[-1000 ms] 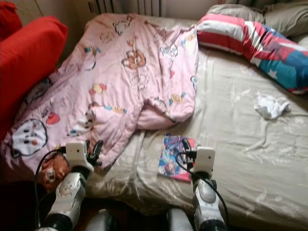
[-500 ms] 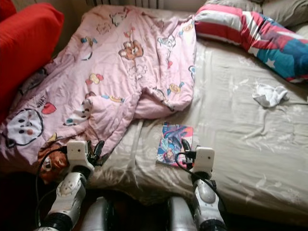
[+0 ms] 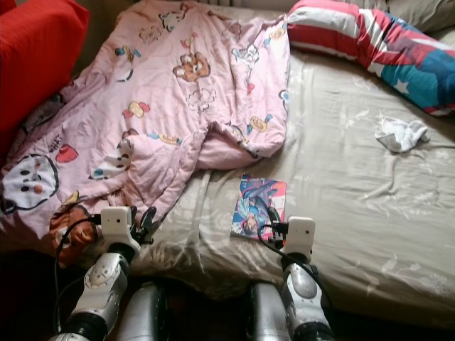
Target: Clean up the room
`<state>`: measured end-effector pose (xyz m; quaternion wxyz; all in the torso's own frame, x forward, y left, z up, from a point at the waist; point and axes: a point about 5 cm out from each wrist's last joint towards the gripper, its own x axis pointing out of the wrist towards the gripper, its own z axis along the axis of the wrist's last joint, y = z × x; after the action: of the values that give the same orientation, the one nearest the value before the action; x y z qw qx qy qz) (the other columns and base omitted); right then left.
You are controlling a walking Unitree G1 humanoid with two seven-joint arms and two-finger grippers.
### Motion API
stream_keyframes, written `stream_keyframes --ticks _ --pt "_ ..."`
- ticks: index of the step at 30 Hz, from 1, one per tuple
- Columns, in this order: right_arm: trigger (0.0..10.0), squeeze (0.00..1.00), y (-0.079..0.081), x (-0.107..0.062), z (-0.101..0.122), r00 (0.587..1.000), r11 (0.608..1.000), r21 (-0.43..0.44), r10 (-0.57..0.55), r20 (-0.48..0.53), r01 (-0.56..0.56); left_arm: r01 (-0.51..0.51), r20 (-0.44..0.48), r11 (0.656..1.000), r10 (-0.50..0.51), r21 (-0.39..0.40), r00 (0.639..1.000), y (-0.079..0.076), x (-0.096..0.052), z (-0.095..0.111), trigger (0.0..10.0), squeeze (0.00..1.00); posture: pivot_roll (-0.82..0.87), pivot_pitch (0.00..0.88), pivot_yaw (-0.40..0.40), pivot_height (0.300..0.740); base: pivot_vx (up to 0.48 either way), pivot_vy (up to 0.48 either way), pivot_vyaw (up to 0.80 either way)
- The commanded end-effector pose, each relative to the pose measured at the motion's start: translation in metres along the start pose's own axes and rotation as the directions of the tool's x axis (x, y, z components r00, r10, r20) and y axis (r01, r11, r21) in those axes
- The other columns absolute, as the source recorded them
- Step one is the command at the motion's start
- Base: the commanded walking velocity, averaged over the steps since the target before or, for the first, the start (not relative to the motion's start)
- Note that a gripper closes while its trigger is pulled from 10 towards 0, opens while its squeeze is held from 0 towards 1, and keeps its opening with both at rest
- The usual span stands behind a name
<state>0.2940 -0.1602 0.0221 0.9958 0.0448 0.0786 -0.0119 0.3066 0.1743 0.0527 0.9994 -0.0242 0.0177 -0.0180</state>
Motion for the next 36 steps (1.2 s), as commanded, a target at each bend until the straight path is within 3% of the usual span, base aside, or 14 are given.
stream_keyframes --ticks 1,8,12,15,21,36 --pt "10.0 0.0 -0.001 -0.003 -0.007 1.0 1.0 0.007 -0.001 -0.028 0.001 -0.005 -0.018 1.0 0.005 -0.01 1.0 0.002 -0.002 -0.002 10.0 0.0 -0.07 0.233 0.01 0.614 0.0 0.0 0.0" --pt "10.0 0.0 -0.002 -0.004 -0.01 0.999 0.999 0.03 -0.013 -0.05 0.014 0.011 -0.021 1.0 -0.012 -0.02 1.0 0.0 -0.001 -0.002 10.0 0.0 -0.07 0.233 0.01 0.614 0.0 0.0 0.0" --pt "10.0 0.0 -0.005 -0.004 -0.014 0.994 0.999 0.017 -0.041 -0.098 0.043 0.015 -0.026 1.0 -0.016 -0.019 1.0 0.0 -0.001 -0.003 10.0 0.0 -0.07 0.232 0.011 0.614 0.273 0.0 0.0" --pt "10.0 0.0 -0.006 -0.004 -0.014 0.994 0.996 0.064 -0.054 -0.099 0.06 0.018 -0.026 1.0 -0.018 -0.018 0.999 0.0 -0.001 -0.003 10.0 0.0 -0.07 0.232 0.011 0.614 0.307 0.0 -0.7" --pt "10.0 0.0 -0.005 -0.003 -0.013 0.995 0.997 0.058 -0.045 -0.091 0.05 0.02 -0.026 1.0 -0.02 -0.017 0.999 0.0 -0.001 -0.002 10.0 0.0 -0.07 0.231 0.011 0.614 0.311 0.0 -0.12" --pt "10.0 0.0 0.008 -0.003 -0.02 0.986 0.997 0.045 0.066 -0.152 -0.06 0.023 -0.028 1.0 -0.024 -0.015 0.999 -0.002 0.0 -0.002 10.0 0.0 -0.07 0.238 0.012 0.614 0.081 0.0 0.0"
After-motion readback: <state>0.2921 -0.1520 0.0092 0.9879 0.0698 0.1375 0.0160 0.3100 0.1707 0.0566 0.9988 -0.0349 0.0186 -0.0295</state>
